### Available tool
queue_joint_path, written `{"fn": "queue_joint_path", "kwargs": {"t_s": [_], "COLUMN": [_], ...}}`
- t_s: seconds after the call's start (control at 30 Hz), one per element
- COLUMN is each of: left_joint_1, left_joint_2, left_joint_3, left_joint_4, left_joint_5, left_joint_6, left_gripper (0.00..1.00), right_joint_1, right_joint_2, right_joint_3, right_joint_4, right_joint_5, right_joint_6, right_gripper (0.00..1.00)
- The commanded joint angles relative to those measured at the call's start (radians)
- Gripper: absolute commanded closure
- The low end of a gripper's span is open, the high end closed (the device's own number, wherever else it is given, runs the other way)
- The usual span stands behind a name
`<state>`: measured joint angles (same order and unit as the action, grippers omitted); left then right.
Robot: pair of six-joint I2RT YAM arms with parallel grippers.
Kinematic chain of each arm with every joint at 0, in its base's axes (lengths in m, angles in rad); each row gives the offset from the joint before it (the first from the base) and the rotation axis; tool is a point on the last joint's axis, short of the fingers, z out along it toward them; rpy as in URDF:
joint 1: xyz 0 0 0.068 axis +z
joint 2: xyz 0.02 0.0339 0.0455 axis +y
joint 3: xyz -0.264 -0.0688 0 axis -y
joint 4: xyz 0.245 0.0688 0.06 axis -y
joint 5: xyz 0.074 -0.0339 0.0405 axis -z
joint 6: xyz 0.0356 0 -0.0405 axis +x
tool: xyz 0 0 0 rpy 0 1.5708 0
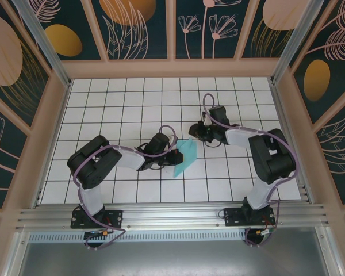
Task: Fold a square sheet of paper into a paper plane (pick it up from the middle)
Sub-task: Fourth fold the wing at the center of the table.
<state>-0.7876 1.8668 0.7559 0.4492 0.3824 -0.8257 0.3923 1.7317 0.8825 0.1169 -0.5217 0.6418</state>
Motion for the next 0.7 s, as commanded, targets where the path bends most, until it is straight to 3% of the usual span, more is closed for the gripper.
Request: {"fn": "queue_joint_path", "kwargs": {"t_s": [0.0,0.2,0.47,0.67], "left_joint_1": [-0.002,-0.002,-0.002,-0.001], "left_joint_2": [0.063,0.059,0.070,0.074], "left_joint_3": [-0.041,-0.044,-0.077,-0.098], "left_joint_4": [-0.215,-0.216,-0.240,-0.231], "left_joint_5": [-0.073,-0.070,-0.096,-0.102], "left_joint_6": [0.028,0.029,0.053,0.058], "left_gripper": [1.00,1.00,1.00,1.00], "right_joint_1": [0.046,0.072,0.064,-0.002], "right_joint_2": [-0.017,0.022,0.103,0.153], "right_joint_3": [-0.063,-0.114,-0.012,0.011], "right_joint_4": [0.040,0.084,-0.055,-0.021], "right_joint_5": [-0.039,-0.057,0.138,0.141], "right_joint_6": [0.016,0.023,-0.012,0.004], "right_gripper": [0.78,0.79,0.79,0.79]}}
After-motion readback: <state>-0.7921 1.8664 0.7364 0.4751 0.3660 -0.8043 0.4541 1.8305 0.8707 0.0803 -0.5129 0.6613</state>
